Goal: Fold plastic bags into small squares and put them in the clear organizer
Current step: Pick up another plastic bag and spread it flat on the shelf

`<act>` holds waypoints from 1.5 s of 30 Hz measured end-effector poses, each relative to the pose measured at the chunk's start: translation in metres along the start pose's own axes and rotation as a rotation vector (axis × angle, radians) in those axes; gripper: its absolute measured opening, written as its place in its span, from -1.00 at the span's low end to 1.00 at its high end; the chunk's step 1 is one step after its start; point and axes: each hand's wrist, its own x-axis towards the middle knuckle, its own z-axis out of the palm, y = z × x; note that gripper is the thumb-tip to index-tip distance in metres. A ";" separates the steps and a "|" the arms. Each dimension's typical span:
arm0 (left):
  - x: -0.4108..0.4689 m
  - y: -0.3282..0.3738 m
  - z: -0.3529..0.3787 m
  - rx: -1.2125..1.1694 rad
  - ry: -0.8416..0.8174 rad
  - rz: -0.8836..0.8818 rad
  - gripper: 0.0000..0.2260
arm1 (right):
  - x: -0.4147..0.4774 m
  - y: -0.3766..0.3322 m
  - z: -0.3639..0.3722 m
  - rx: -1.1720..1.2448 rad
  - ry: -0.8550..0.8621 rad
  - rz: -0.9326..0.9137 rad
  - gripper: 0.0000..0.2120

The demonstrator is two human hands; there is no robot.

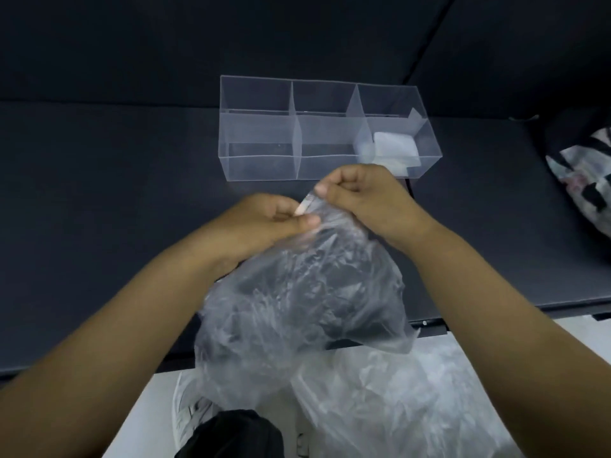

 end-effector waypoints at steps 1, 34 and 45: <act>0.008 -0.005 0.000 -0.038 0.106 -0.031 -0.79 | 0.000 0.001 -0.004 -0.008 0.030 -0.002 -0.93; 0.026 -0.053 -0.062 -0.314 0.816 -0.095 -0.82 | -0.087 0.075 -0.046 0.005 -0.016 0.057 -0.73; 0.027 -0.047 -0.059 -0.452 0.665 -0.060 -0.88 | -0.032 0.075 -0.072 0.069 0.752 0.088 -0.63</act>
